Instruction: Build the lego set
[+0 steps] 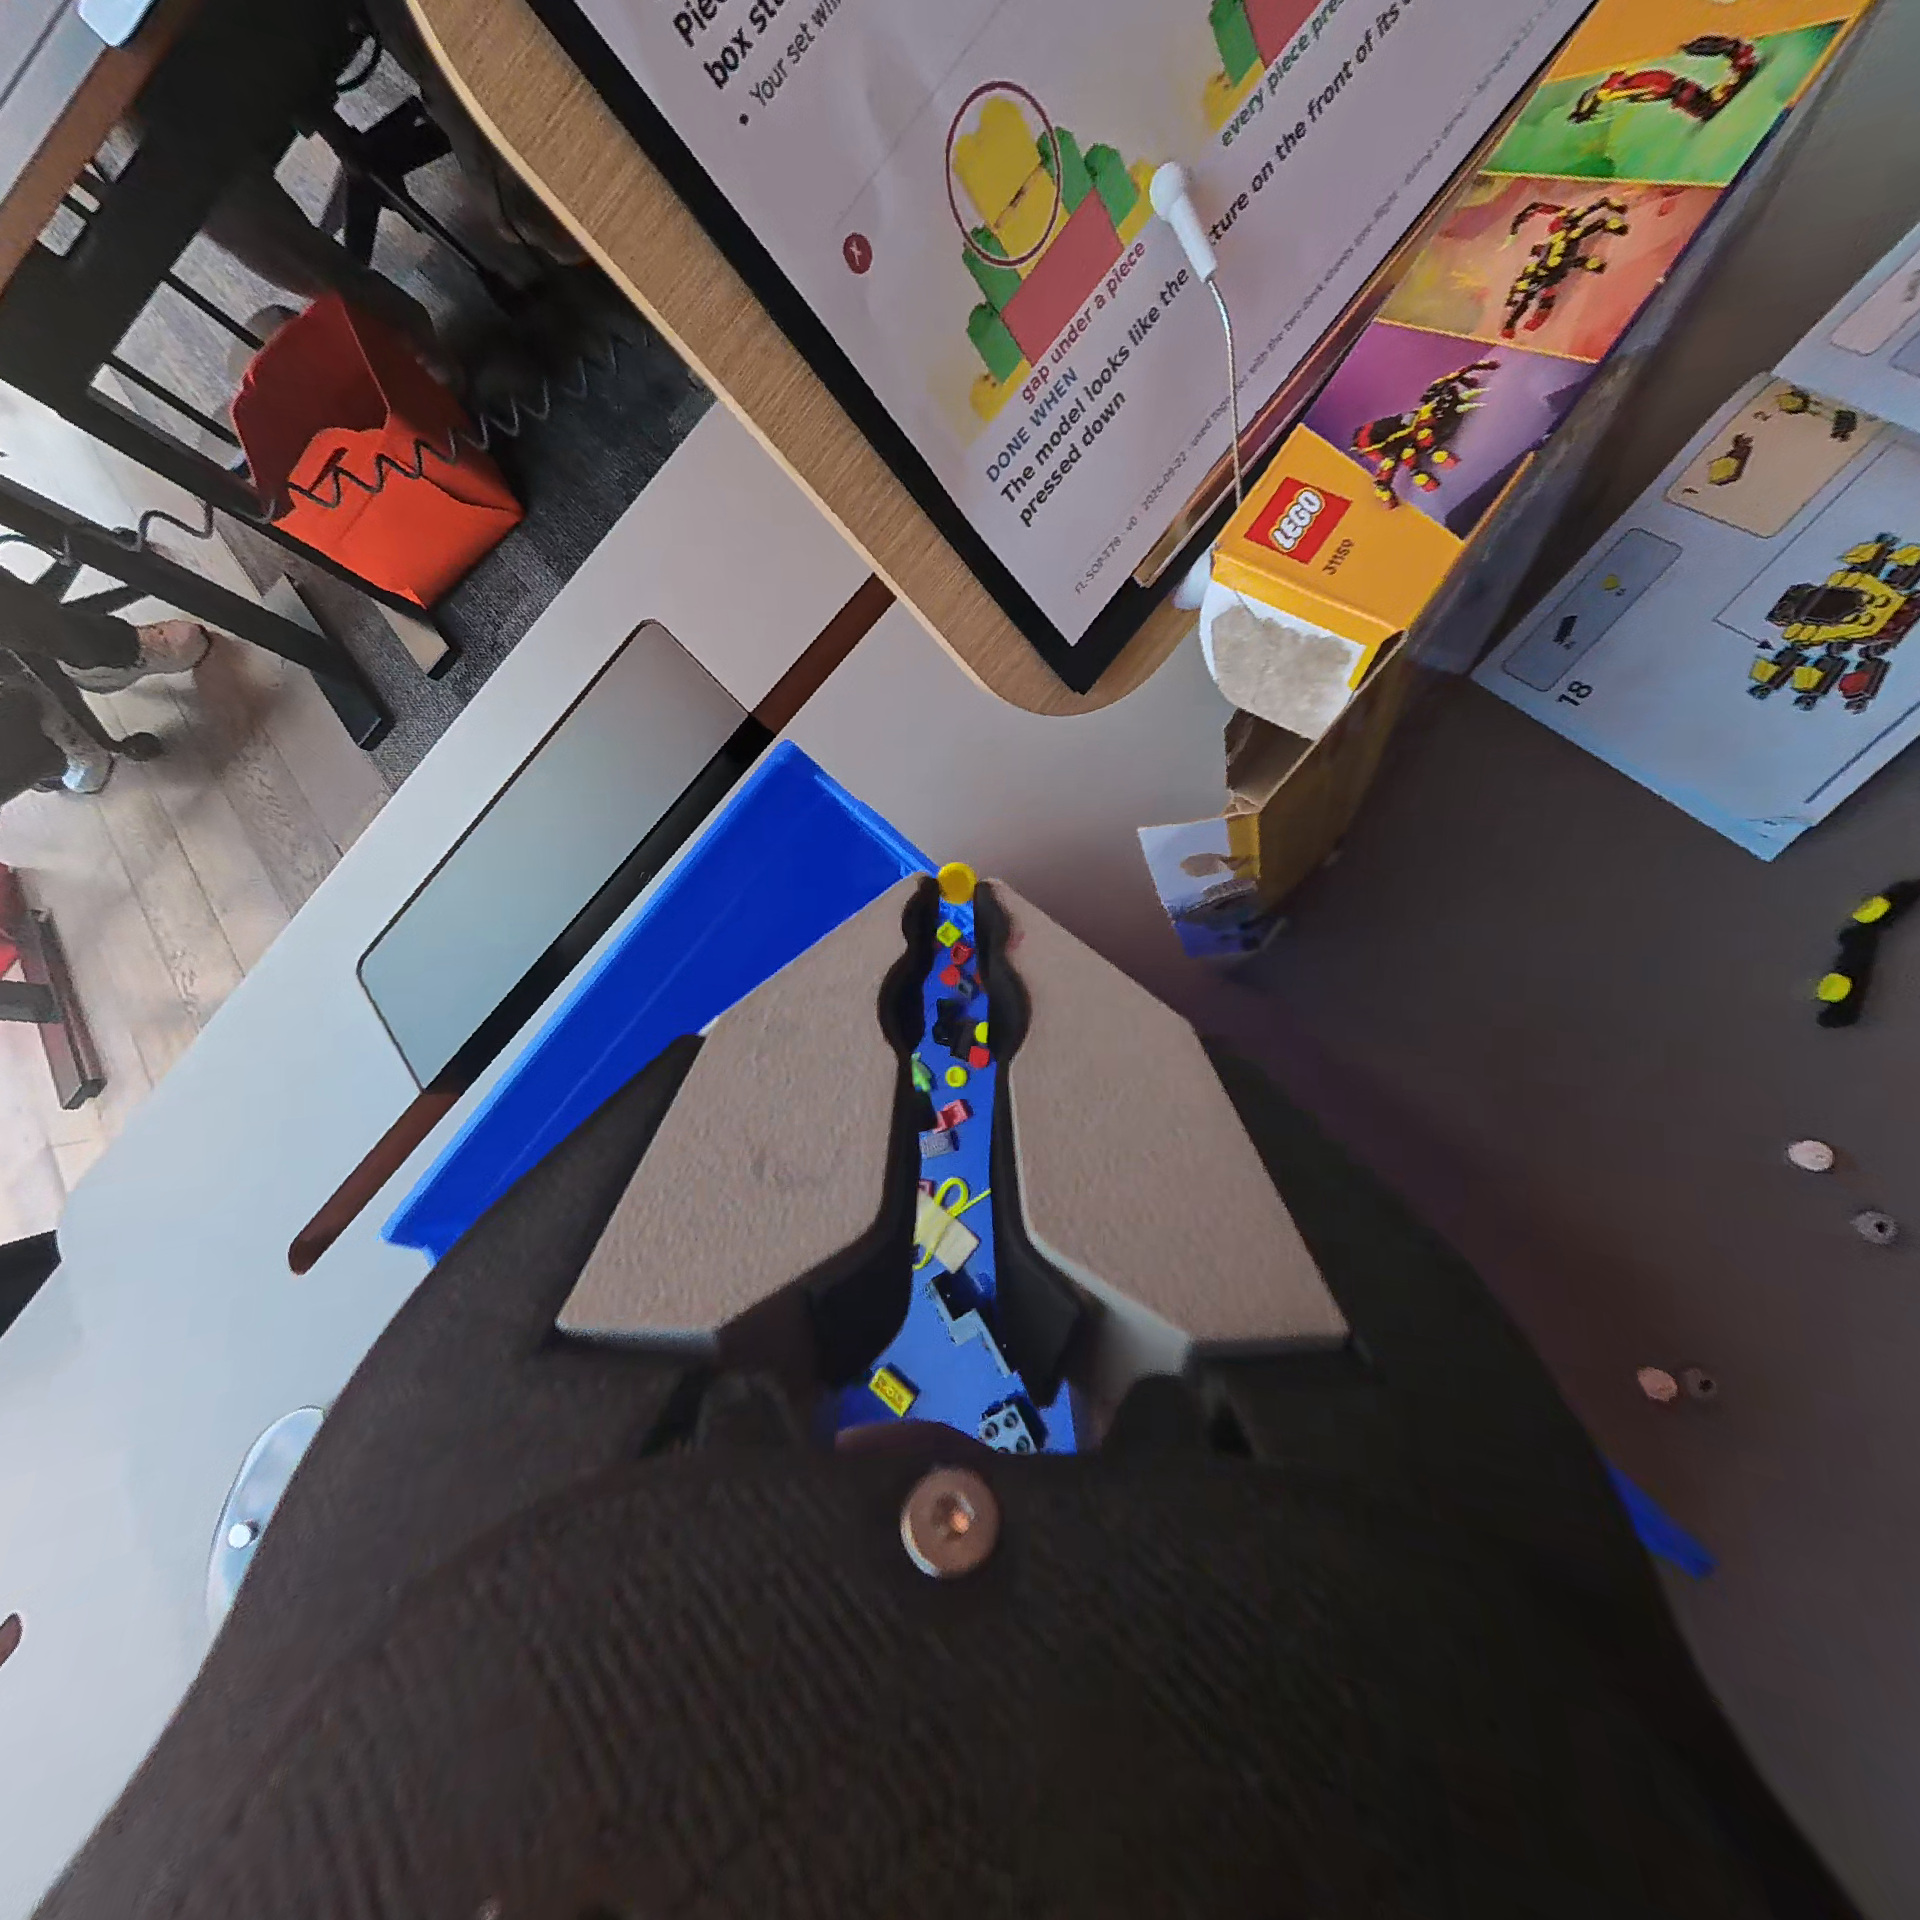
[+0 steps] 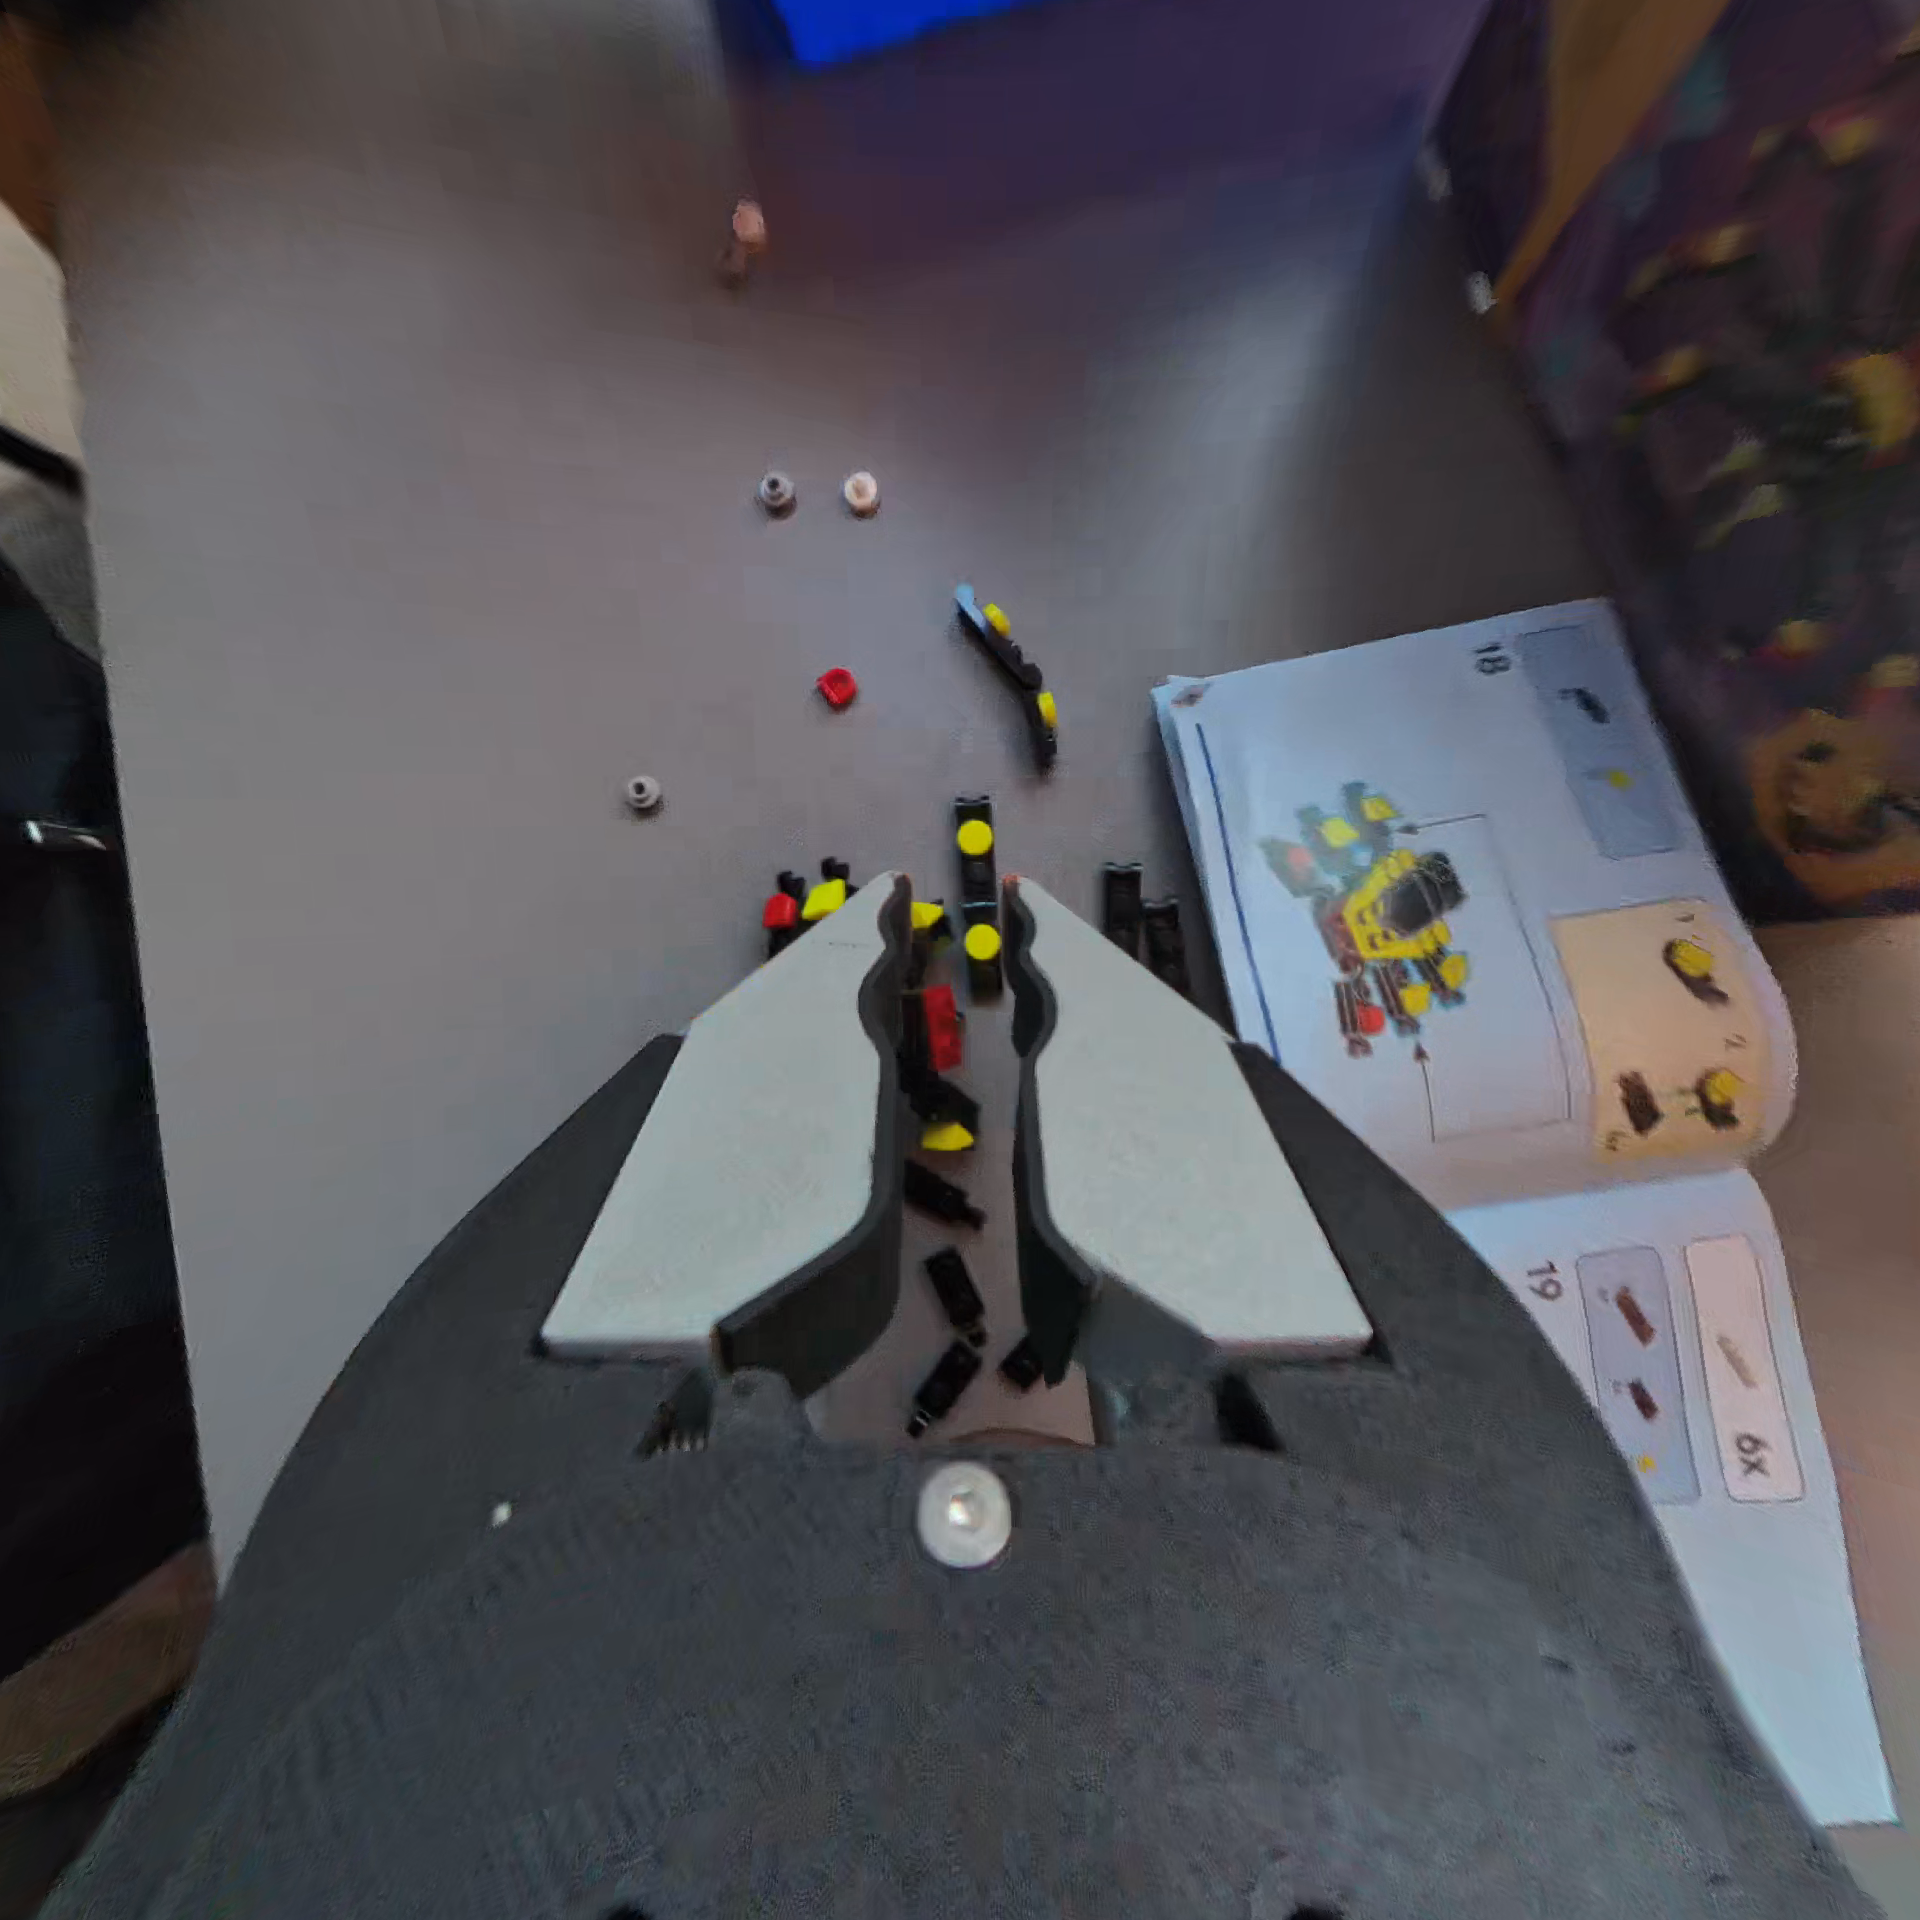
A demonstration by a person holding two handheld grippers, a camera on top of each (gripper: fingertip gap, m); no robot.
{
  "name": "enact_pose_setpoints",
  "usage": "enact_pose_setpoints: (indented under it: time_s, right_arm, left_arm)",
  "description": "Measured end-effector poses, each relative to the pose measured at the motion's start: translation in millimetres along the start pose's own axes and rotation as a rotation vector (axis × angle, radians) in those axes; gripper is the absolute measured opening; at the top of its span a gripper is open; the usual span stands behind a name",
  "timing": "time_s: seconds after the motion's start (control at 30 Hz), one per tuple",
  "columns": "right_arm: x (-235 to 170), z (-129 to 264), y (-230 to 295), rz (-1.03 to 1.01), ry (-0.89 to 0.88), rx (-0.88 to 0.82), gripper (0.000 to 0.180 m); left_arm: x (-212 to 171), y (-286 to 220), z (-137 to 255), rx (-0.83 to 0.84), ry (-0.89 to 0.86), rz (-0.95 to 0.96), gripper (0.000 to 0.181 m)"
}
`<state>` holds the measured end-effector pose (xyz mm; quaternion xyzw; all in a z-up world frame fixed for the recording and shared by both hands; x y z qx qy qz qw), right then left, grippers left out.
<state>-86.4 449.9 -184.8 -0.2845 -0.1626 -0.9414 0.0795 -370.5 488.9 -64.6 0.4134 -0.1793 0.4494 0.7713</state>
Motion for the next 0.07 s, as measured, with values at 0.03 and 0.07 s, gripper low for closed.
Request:
enact_pose_setpoints:
  time_s: [0.03,0.07]
  right_arm:
    - [3.8,-7.9,-2.4,-0.002,0.072,-0.009,0.015]
    - [6.5,-15.5,-4.6,0.007,0.136,-0.019,0.016]
  left_arm:
    - [-0.5,1.2,0.9,0.000,-0.003,0.003,0.004]
    - [-1.1,2.1,2.2,-0.004,-0.007,0.004,0.004]
Point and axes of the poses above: each gripper's, where its closed fingertips meet, z back along the fingers, x out of its top, y = z × x across the jaws, the point moved 7 cm from there along z, back along the fingers, and after that the axes turned 12 degrees about x, right-handed, at the moved point
